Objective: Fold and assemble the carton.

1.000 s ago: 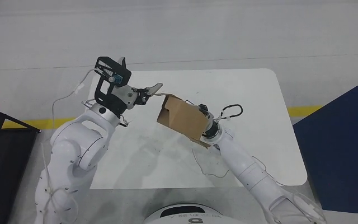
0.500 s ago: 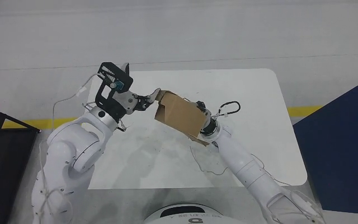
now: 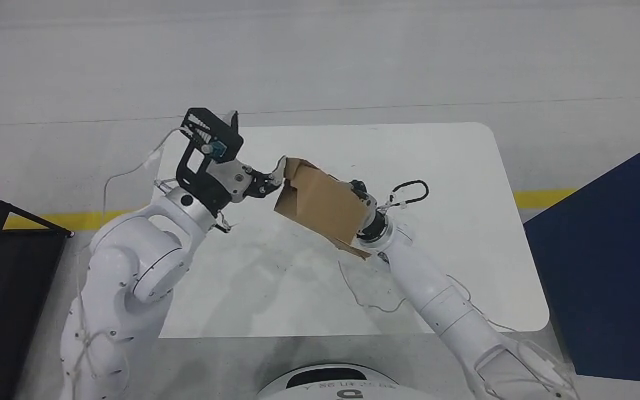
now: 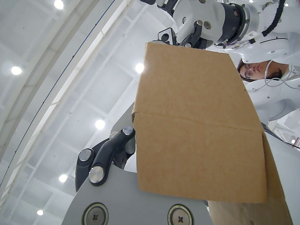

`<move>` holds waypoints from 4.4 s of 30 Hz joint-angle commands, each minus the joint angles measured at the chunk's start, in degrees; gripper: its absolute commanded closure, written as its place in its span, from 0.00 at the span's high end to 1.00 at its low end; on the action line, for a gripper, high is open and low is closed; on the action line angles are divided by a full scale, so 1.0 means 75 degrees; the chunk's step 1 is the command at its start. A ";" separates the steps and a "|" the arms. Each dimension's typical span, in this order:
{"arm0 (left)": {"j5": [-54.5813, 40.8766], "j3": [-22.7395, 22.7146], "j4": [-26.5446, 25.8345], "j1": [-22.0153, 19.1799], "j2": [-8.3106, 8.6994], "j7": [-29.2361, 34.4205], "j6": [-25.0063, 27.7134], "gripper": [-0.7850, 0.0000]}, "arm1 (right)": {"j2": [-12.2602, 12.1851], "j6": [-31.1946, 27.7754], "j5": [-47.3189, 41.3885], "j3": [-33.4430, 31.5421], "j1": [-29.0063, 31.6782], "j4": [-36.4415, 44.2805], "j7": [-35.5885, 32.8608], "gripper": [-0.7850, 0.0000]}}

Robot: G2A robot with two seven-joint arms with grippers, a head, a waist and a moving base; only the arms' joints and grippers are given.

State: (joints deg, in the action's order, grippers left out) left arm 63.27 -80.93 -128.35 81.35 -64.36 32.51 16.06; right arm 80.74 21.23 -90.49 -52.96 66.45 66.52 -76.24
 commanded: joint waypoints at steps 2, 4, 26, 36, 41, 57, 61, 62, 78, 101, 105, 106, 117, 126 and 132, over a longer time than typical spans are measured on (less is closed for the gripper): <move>-0.0503 -0.0449 -0.0039 0.0001 0.0013 -0.0077 -0.0078 1.00 | 0.0008 0.0154 0.0025 -0.0007 0.0013 0.0014 -0.0059 0.00; -0.0723 -0.0772 -0.0027 -0.0044 0.0032 -0.0032 -0.0044 1.00 | -0.0010 0.0541 0.0240 0.0055 -0.0016 0.0011 -0.0198 0.00; -0.0808 0.0413 0.0665 -0.0632 0.0058 0.0697 0.0628 1.00 | -0.0209 0.0880 -0.0390 0.0501 -0.0111 -0.0003 -0.0029 0.00; -0.1598 0.0097 0.0673 -0.0444 0.0094 0.0574 0.0624 1.00 | -0.0297 0.1040 -0.1344 0.0727 -0.0177 0.0131 0.0130 0.00; -0.2505 -0.0323 0.0944 -0.0322 0.0107 0.0392 0.0461 1.00 | -0.0342 0.1033 -0.1850 0.0783 -0.0195 0.0230 0.0122 0.00; -0.3485 -0.0391 0.1016 0.0179 0.0182 0.0246 0.1214 1.00 | -0.0363 0.0928 -0.1855 0.1040 -0.0418 0.0031 0.0019 0.00; -0.3163 -0.0090 0.0974 -0.0012 0.0169 0.0240 0.1003 1.00 | -0.0356 0.0884 -0.1814 0.1093 -0.0432 0.0000 -0.0025 0.00; -0.3133 -0.0017 0.0971 -0.0052 0.0164 0.0220 0.0949 1.00 | -0.0356 0.0872 -0.1810 0.1102 -0.0427 -0.0007 -0.0038 0.00; -0.5109 -0.0320 0.1303 -0.0270 0.0233 0.0377 0.1458 1.00 | -0.0469 0.0678 -0.1930 0.1062 -0.0252 0.0055 -0.0232 0.00; -0.4135 0.0423 0.1429 -0.0697 0.0232 0.0075 0.1287 1.00 | -0.0634 0.0624 -0.1914 0.1081 -0.0137 0.0271 -0.0286 0.00; -0.4556 0.0076 0.1463 -0.0537 0.0289 0.0137 0.1674 1.00 | -0.0655 0.0638 -0.1941 0.1099 -0.0143 0.0312 -0.0271 0.00; -0.4784 -0.0012 0.1490 -0.0501 0.0309 0.0256 0.1805 1.00 | -0.0659 0.0640 -0.1953 0.1104 -0.0144 0.0322 -0.0270 0.00; -0.7053 -0.1076 0.1936 -0.1176 0.0464 0.0957 0.0798 1.00 | -0.0684 0.0746 -0.2072 0.1205 -0.0256 0.0355 -0.0164 0.00; -0.3789 0.0592 0.1720 -0.2273 0.0413 0.1169 -0.0339 1.00 | -0.0688 0.0679 -0.2076 0.1274 -0.0280 0.0296 -0.0231 0.00; -0.3610 0.1195 0.1742 -0.2428 0.0390 0.1294 0.0359 1.00 | -0.0690 0.0662 -0.2168 0.1291 -0.0300 0.0244 -0.0248 0.00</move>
State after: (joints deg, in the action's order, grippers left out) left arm 37.04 -71.78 -115.53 63.16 -61.49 41.90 17.77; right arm 75.57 26.16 -106.63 -43.31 64.24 68.35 -78.13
